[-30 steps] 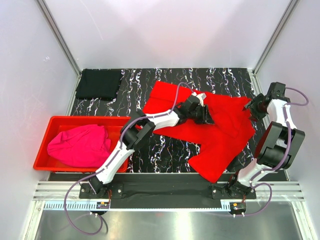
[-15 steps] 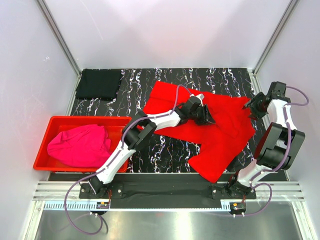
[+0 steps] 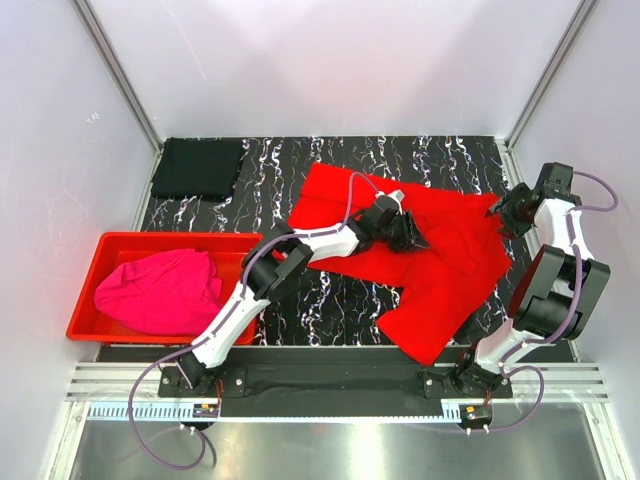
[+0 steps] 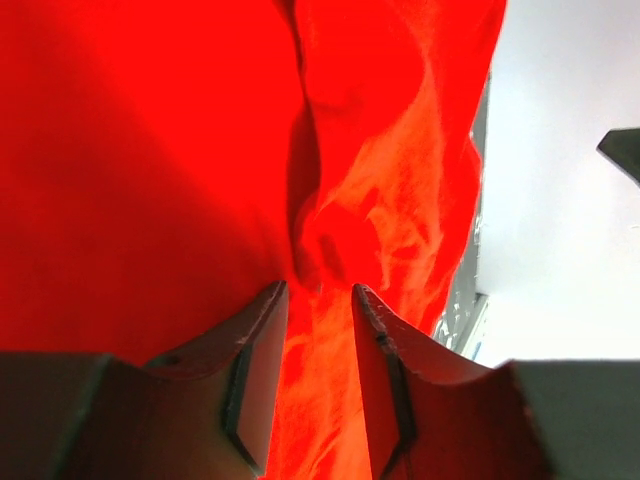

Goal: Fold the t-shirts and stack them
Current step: Fold the tshirt

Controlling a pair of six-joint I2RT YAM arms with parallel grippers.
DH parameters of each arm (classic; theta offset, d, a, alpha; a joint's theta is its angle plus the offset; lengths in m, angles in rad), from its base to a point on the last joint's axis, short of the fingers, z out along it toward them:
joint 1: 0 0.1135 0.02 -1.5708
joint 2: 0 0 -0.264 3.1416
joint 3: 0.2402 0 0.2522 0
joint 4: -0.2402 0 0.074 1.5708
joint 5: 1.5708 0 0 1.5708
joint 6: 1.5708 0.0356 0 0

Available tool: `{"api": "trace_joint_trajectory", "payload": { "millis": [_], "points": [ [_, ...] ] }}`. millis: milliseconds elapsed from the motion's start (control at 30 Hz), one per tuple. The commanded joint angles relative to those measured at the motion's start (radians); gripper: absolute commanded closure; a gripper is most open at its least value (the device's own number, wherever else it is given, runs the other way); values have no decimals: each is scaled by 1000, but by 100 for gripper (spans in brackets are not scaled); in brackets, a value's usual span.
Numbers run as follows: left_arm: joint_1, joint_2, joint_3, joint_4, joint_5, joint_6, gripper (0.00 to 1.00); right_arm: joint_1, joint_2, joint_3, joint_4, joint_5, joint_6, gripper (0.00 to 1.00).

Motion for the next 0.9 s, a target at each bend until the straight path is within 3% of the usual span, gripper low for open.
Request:
{"api": "trace_joint_trajectory", "payload": {
  "millis": [0,167,367,533,867],
  "points": [
    [-7,-75,-50,-103,-78,82,59,-4,-38,4,24,-17,0,41],
    [-3,-90,-50,-101,-39,156,54,12,-51,-51,56,-93,10,41],
    [-4,-147,-51,-14,21,253,53,82,-40,-123,64,-83,-23,43],
    [-4,-110,-2,2,64,230,66,82,-12,-96,56,-77,-21,43],
    [-12,-14,85,-53,80,168,65,82,-18,-43,29,-43,-43,43]
  ]
}}
